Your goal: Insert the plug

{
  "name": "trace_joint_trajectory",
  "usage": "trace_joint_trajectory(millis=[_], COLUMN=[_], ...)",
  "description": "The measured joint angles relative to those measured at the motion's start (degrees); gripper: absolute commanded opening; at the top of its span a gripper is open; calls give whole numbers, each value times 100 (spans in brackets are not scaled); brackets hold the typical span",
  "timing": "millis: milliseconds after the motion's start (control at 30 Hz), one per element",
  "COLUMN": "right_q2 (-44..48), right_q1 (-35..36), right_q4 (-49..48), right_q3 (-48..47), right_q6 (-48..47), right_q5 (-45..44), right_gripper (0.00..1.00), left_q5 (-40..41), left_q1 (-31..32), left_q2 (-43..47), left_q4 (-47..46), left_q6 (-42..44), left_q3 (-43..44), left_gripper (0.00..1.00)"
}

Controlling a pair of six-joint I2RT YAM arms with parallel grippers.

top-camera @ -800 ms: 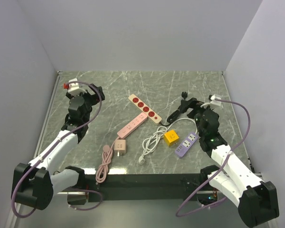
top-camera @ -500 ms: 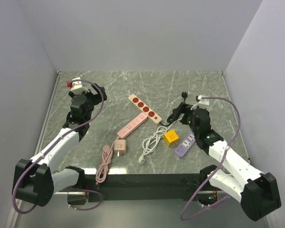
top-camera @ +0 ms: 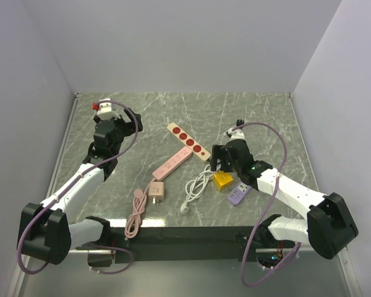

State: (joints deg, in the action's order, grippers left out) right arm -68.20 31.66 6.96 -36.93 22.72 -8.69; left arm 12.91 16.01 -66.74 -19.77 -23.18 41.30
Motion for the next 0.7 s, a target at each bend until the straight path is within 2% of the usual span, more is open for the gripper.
trace_joint_trajectory(millis=[700], right_q2=[164], right_q1=[271], right_q4=[1147], right_q3=[-11], right_q6=[225], right_q5=[-15], right_gripper=[93], left_q5=[-101], left_q1=[0], left_q2=[-107], left_q4=[127], left_q6=[0], left_q3=[46], left_gripper=[99])
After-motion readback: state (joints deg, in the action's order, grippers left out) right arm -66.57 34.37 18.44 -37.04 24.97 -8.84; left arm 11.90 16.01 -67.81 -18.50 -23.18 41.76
